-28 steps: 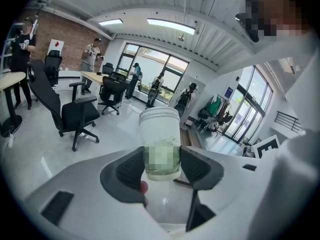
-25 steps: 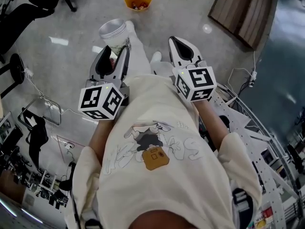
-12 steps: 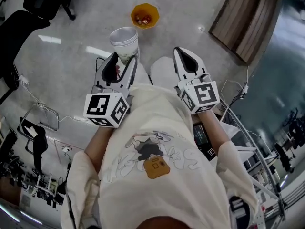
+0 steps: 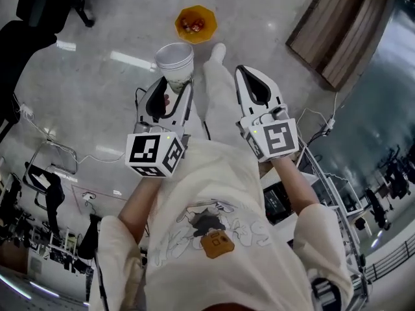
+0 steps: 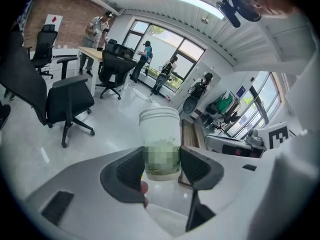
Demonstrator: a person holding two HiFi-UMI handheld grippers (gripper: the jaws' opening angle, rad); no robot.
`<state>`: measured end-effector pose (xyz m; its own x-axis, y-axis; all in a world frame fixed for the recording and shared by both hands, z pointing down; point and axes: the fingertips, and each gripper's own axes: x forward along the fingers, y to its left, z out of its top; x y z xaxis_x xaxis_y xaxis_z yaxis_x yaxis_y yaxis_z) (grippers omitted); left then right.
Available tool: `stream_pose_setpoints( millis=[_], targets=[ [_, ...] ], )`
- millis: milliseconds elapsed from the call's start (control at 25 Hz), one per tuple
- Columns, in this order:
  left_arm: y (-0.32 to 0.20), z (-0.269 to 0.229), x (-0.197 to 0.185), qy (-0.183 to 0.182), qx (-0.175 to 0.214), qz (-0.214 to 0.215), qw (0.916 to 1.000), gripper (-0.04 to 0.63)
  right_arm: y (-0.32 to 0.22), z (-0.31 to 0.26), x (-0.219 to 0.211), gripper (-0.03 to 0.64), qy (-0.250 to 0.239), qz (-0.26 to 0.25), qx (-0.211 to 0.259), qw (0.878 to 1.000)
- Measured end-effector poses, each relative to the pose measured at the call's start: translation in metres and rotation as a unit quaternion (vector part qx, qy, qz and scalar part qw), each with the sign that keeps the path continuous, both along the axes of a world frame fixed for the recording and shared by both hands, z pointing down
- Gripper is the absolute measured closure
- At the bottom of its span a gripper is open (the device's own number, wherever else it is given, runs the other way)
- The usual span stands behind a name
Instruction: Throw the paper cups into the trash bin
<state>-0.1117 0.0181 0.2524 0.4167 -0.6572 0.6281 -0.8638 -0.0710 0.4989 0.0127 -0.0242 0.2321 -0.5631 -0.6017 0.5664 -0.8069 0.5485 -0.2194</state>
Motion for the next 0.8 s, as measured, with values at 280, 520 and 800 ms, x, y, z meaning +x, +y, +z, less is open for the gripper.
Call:
stream_pose_setpoints(
  millis=[280,520,800],
  targets=[
    [-0.045,0.081,0.018,-0.014,-0.014,-0.007,0.9998,0.365,-0.038,0.084,0.016,0.609,-0.002,-0.05,-0.033,0.998],
    [-0.037,0.153,0.021,-0.027,-0.038,-0.011,0.9988,0.365,-0.039,0.148,0.013,0.609,-0.013,-0.079,-0.023,0.997],
    [-0.043,0.255,0.025,-0.039,-0.071,-0.032,0.9962,0.365,-0.05,0.252,0.009,0.609,-0.03,-0.085,-0.045,0.995]
  ],
)
